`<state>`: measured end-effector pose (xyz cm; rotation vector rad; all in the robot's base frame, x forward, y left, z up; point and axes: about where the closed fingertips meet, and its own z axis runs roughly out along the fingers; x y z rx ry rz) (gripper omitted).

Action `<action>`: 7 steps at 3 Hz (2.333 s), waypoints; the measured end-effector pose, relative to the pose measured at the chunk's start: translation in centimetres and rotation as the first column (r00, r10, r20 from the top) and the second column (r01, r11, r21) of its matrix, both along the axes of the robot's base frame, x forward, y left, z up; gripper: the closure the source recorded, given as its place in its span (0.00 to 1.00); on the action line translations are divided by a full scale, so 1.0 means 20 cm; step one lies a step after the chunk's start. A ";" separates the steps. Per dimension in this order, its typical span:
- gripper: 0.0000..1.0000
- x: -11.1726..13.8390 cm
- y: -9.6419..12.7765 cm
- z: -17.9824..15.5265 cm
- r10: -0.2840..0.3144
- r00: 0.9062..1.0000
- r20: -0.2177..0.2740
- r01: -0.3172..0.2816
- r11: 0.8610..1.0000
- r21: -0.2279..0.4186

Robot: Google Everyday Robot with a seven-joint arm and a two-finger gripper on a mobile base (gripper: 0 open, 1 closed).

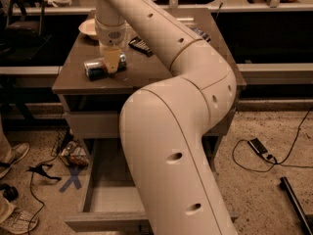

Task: Place redbull can into top drawer

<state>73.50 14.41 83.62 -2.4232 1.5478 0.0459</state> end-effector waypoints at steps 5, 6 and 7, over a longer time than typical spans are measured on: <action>1.00 -0.49 -0.88 0.19 -0.440 0.894 -0.088 0.448 0.884 0.130; 1.00 -0.72 -1.00 0.09 -0.528 0.834 -0.161 0.545 0.833 0.095; 1.00 -0.95 -1.00 -0.19 -0.568 0.769 -0.293 0.598 0.802 0.015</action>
Offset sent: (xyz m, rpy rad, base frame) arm -0.0375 -0.0866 0.0433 0.2061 0.0326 -0.1584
